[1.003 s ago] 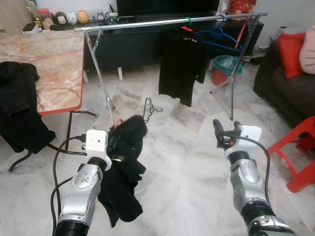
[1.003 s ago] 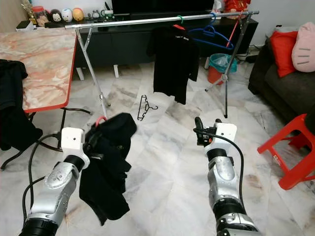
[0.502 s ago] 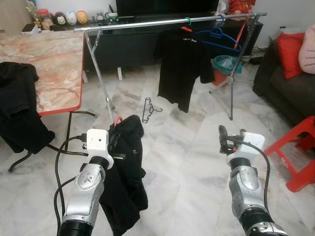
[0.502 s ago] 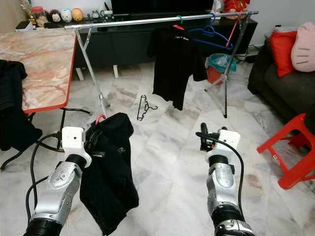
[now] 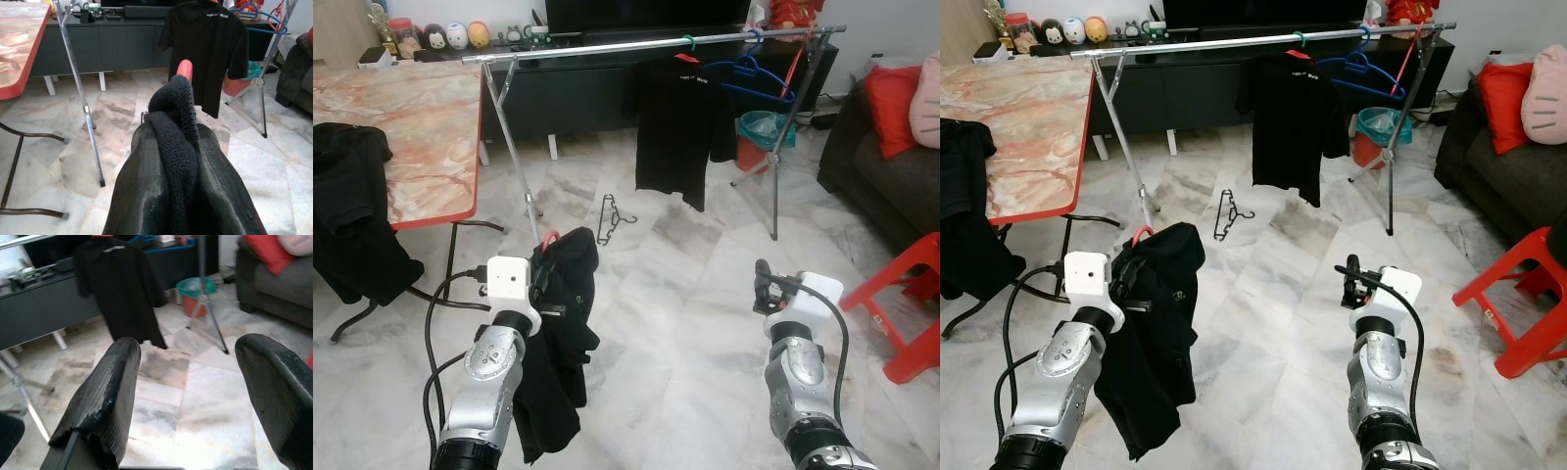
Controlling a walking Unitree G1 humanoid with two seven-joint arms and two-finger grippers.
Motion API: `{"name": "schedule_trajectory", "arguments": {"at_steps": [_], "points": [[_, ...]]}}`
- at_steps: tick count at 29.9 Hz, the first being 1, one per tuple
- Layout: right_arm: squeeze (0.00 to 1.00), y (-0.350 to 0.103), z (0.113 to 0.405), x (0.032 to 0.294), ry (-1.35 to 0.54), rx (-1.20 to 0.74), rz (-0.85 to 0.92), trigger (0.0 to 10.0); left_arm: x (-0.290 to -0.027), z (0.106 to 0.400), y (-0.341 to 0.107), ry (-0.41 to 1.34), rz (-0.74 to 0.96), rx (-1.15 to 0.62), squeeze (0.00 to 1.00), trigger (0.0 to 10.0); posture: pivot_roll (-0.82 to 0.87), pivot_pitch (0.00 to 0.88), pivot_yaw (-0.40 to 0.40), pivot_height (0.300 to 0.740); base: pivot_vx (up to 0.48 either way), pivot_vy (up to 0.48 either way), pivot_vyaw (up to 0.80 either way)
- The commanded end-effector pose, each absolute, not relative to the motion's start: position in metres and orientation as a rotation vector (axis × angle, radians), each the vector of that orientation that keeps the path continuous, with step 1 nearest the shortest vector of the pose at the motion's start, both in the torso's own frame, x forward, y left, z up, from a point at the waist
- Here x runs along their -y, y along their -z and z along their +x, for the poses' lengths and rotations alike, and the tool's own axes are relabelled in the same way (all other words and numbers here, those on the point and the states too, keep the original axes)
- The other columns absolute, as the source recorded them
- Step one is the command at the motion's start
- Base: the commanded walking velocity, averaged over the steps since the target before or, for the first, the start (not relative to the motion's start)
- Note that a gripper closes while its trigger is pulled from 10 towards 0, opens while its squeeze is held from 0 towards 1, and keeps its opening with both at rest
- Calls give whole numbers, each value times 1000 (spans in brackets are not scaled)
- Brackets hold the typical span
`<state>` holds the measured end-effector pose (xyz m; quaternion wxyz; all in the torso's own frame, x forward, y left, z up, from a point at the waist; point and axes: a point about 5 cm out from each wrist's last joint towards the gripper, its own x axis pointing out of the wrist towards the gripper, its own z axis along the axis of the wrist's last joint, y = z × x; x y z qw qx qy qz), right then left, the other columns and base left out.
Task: Hang hanger
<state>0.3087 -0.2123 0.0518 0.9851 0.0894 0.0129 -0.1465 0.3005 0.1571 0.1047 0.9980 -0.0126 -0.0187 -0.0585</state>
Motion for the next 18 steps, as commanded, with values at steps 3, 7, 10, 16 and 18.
{"name": "schedule_trajectory", "arguments": {"at_steps": [3,7,10,16,18], "points": [[0,-44,304,218,348,-71,212,10000,-155,303,-120,126,-15,116,0,10000,14,22,-33,740,0,0,0],[0,-42,305,216,352,-93,224,10000,-155,303,-120,126,-17,116,0,10000,11,24,-31,740,0,0,0],[0,-39,305,215,355,-113,222,10000,-155,303,-120,126,-16,114,0,10000,14,25,-31,740,251,0,-571],[0,-38,304,215,363,-113,230,10000,-156,303,-119,126,-15,113,0,10000,17,25,-32,740,269,0,-437],[0,-38,303,215,361,-113,229,10000,-155,302,-119,130,-15,111,0,10000,17,25,-31,740,279,0,0]]}}
